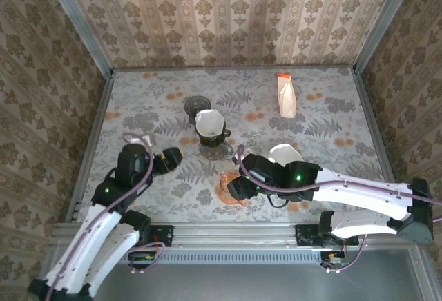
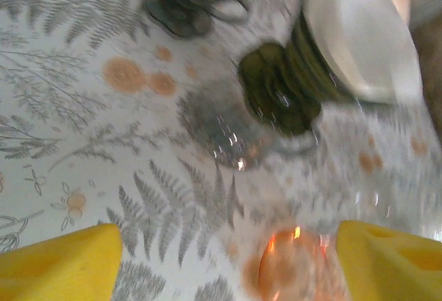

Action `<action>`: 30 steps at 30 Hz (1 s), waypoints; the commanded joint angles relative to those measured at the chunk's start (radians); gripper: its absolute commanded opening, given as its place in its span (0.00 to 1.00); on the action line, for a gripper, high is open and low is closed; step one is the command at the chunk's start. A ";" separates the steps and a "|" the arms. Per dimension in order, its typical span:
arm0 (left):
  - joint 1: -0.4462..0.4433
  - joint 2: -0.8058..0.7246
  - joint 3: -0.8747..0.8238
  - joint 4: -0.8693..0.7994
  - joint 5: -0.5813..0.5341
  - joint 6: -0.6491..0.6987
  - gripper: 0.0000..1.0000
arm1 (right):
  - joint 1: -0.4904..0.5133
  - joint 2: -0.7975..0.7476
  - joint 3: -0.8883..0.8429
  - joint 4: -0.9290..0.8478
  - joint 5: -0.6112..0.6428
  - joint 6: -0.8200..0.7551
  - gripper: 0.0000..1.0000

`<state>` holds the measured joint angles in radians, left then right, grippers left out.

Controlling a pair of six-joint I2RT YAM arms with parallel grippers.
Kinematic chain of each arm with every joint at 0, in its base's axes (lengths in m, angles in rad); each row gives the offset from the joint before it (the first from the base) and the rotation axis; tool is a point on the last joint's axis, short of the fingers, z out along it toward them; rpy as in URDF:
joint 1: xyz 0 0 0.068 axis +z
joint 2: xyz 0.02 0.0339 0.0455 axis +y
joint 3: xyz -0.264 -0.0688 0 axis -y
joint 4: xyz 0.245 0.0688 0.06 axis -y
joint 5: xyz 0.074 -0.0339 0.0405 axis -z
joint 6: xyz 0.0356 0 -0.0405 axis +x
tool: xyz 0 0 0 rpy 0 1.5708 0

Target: Place the coffee filter in the dripper

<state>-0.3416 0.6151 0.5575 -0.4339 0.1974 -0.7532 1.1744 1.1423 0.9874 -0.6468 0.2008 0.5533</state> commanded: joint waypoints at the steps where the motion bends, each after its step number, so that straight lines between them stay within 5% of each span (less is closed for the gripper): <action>1: 0.167 0.154 -0.040 0.336 0.259 -0.100 0.70 | -0.004 -0.038 0.017 0.014 0.035 -0.015 0.69; 6: 0.195 0.494 0.041 0.616 0.237 -0.100 0.69 | -0.004 -0.087 -0.004 0.014 0.046 -0.006 0.69; 10: 0.197 0.727 0.157 0.687 0.206 -0.067 0.56 | -0.004 -0.122 -0.018 0.004 0.055 0.002 0.69; 15: 0.199 0.935 0.269 0.761 0.170 -0.066 0.60 | -0.004 -0.156 -0.040 -0.012 0.064 0.010 0.69; 23: 0.167 1.121 0.442 0.679 0.122 0.002 0.59 | -0.012 -0.196 -0.049 -0.041 0.082 0.007 0.70; 30: 0.123 1.209 0.560 0.583 0.100 0.064 0.49 | -0.030 -0.220 -0.078 -0.043 0.076 0.011 0.70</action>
<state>-0.2054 1.8011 1.0729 0.2028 0.3122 -0.7460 1.1542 0.9375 0.9268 -0.6617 0.2562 0.5541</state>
